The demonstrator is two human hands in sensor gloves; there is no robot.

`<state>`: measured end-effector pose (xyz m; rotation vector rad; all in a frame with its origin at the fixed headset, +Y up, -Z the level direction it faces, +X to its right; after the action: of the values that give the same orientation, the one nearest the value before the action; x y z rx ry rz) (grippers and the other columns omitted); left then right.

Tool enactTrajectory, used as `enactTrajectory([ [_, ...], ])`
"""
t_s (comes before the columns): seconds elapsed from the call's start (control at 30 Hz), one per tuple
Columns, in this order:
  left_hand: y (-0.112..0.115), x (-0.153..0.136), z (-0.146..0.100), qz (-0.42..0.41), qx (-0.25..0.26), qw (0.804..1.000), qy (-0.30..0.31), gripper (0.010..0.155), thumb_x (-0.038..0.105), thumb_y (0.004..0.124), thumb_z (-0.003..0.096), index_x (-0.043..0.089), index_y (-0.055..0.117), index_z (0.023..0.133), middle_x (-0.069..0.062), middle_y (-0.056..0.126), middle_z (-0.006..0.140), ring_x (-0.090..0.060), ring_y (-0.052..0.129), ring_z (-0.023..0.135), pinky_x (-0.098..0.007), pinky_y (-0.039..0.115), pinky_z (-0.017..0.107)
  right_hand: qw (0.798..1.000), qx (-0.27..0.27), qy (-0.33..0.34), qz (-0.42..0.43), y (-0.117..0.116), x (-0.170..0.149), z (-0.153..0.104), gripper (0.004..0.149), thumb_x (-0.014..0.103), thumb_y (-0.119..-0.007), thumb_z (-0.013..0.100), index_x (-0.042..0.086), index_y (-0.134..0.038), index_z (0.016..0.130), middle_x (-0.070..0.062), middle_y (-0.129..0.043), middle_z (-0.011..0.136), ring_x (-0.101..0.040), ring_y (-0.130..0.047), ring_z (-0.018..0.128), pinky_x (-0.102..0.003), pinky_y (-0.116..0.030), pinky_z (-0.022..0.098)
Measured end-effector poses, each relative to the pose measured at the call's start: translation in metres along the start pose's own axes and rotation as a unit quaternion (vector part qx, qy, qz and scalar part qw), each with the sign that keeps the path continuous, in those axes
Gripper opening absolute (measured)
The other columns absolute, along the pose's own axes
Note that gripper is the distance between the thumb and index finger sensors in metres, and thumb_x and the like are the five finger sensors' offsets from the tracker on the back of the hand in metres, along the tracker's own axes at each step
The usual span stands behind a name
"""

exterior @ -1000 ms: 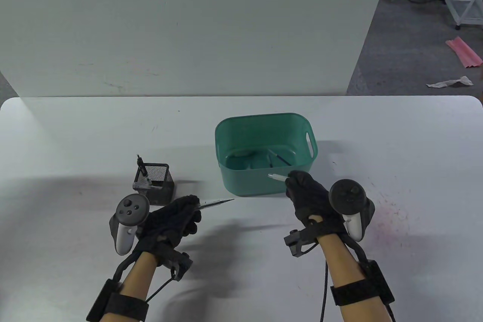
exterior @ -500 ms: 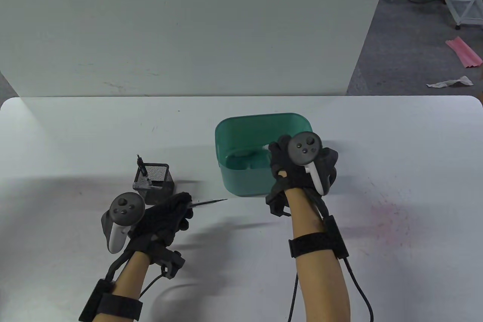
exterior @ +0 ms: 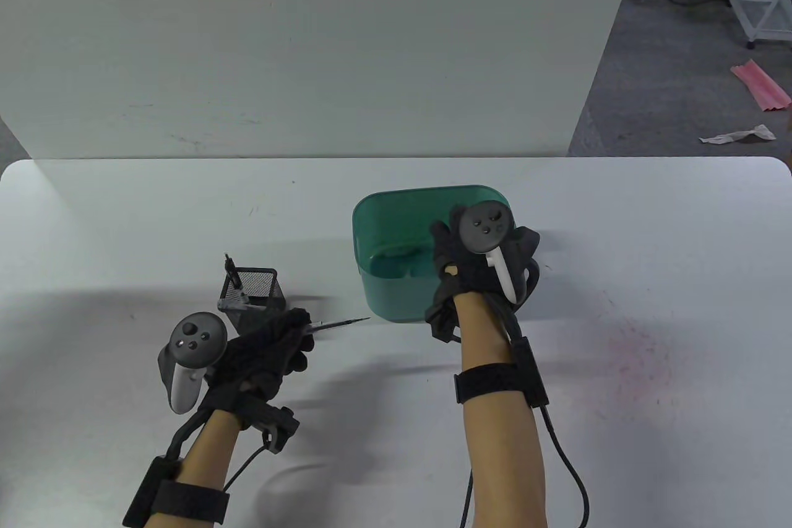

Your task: Disassemble pens into components

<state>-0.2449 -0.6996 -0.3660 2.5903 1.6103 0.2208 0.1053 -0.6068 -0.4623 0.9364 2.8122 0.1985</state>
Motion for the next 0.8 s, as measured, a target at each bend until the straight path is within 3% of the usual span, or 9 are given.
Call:
enactTrajectory([
  [0.33, 0.016, 0.003, -0.001, -0.008, -0.019, 1.0, 0.003, 0.046, 0.034, 0.075, 0.0522, 0.024, 0.077, 0.097, -0.008, 0.098, 0.081, -0.019, 0.109, 0.049, -0.049, 0.09, 0.045, 0.978, -0.001, 0.207, 0.023, 0.014, 0.005, -0.063, 0.051, 0.041, -0.073, 0.059, 0.014, -0.068, 0.101, -0.019, -0.074, 0.099, -0.045, -0.072, 0.092, -0.063, -0.063, 0.068],
  [0.63, 0.032, 0.005, -0.003, -0.018, -0.045, 0.999, 0.005, 0.045, 0.036, 0.076, 0.0521, 0.026, 0.078, 0.096, -0.007, 0.099, 0.08, -0.019, 0.11, 0.049, -0.049, 0.09, 0.044, 0.958, 0.1, 0.267, 0.041, -0.02, -0.013, -0.111, 0.051, 0.042, -0.074, 0.059, 0.014, -0.069, 0.102, -0.019, -0.075, 0.099, -0.045, -0.074, 0.091, -0.064, -0.064, 0.067],
  [0.8, 0.039, 0.005, -0.004, -0.017, -0.05, 0.999, 0.004, 0.045, 0.036, 0.076, 0.052, 0.026, 0.078, 0.096, -0.007, 0.099, 0.08, -0.018, 0.11, 0.049, -0.049, 0.09, 0.045, 0.95, 0.108, 0.287, 0.065, -0.039, -0.022, -0.118, 0.053, 0.044, -0.074, 0.059, 0.014, -0.068, 0.102, -0.019, -0.075, 0.099, -0.045, -0.074, 0.091, -0.064, -0.064, 0.067],
])
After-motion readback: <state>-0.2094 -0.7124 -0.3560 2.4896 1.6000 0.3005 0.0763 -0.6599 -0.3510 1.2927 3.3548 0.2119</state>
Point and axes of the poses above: the tracker on the back of each hand, its own x axis roughly to the thumb side, its own z axis roughly from the wrist to the fingertips, y = z × x, the point moved 4 cm from there along z, roughly from the wrist to the fingertips
